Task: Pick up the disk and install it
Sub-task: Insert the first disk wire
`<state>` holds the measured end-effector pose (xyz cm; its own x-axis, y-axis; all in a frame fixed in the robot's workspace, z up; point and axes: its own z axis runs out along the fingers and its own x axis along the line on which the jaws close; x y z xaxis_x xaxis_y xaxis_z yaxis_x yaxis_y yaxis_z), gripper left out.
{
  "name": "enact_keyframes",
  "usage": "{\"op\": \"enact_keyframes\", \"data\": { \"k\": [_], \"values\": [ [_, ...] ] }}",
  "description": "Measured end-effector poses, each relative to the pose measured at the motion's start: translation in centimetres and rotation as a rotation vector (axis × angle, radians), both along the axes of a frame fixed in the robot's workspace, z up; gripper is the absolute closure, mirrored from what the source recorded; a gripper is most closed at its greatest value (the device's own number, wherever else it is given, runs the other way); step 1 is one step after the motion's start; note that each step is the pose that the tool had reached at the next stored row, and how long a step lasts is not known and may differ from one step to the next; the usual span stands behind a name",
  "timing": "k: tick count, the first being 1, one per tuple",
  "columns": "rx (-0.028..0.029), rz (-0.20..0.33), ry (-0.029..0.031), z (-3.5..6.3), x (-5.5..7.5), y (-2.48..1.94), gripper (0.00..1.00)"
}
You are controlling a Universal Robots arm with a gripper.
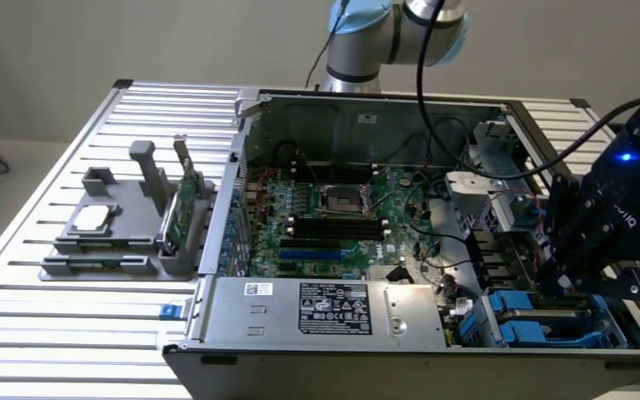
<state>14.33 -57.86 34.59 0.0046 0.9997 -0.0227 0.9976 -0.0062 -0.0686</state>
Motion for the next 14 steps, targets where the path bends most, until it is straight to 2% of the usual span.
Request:
{"op": "enact_keyframes", "data": {
  "k": [8, 14],
  "values": [
    [0.0010, -0.003, 0.0079, -0.19, 0.25, -0.12, 0.84],
    [0.0017, -0.006, 0.0116, -0.37, 0.35, -0.20, 0.84]
  ]
}}
